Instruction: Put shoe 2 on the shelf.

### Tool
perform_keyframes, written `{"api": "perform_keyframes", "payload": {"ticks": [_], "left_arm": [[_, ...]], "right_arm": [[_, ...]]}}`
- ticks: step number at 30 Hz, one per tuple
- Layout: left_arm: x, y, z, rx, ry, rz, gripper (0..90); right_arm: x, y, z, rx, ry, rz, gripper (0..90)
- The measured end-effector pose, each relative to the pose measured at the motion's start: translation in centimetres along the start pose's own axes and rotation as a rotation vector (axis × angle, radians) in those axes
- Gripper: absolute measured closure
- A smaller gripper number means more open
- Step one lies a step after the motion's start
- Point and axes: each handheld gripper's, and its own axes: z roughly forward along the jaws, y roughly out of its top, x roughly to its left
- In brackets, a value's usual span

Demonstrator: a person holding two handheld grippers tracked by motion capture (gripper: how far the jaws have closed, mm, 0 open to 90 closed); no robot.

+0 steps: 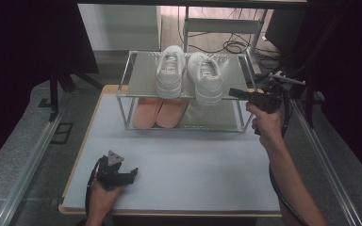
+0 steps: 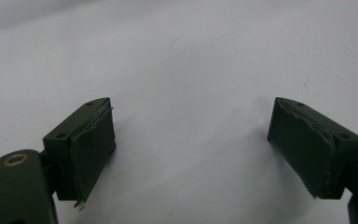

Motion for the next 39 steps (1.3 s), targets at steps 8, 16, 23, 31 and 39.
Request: {"api": "perform_keyframes", "payload": {"ticks": [8,16,23,31,39], "left_arm": [[0.0,0.0,0.0,-0.001,0.0,-0.001,14.7],[0.0,0.0,0.0,0.001,-0.001,0.001,14.7],[0.0,0.0,0.0,0.001,-0.001,0.001,14.7],[0.0,0.0,0.0,0.002,-0.001,-0.001,14.7],[0.0,0.0,0.0,0.001,0.0,-0.002,14.8]], "right_arm": [[-0.4,-2.5,-0.2,0.016,0.0,-0.064,52.3],[0.5,-3.6,0.3,0.022,-0.006,-0.153,69.6],[1.6,-3.6,1.4,0.034,-0.027,-0.191,86.6],[2.1,-4.0,3.2,0.042,-0.023,-0.197,89.6],[1.9,-3.9,3.5,0.046,-0.021,-0.196,89.6]]}}
